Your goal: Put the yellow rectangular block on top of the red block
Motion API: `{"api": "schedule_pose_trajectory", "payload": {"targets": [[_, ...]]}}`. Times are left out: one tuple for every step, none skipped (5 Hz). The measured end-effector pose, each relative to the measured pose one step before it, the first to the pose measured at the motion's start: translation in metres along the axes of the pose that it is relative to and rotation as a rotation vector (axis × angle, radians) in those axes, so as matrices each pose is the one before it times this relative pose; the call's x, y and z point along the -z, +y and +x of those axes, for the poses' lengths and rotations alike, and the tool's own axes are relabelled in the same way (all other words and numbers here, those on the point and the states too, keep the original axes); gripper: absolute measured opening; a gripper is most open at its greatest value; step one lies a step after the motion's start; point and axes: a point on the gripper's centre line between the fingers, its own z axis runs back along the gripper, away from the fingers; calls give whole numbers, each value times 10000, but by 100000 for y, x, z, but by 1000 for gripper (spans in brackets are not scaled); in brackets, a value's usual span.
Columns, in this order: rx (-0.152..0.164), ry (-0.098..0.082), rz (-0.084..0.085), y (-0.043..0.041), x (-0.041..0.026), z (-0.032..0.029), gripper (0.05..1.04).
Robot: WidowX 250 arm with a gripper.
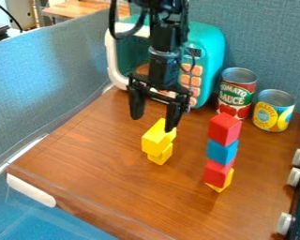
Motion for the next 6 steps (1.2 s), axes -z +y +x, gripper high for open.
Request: {"api": "schedule_pose_trajectory", "payload": {"targets": [[-183, 130, -90, -95, 689, 84, 1001], [-128, 349, -67, -66, 1378, 11, 1001], [-84, 146, 106, 213, 255, 375, 1001], [-1, 290, -5, -55, 744, 186, 967], [-43, 36, 70, 186, -162, 29, 694], [-63, -67, -99, -156, -1, 107, 553]]}}
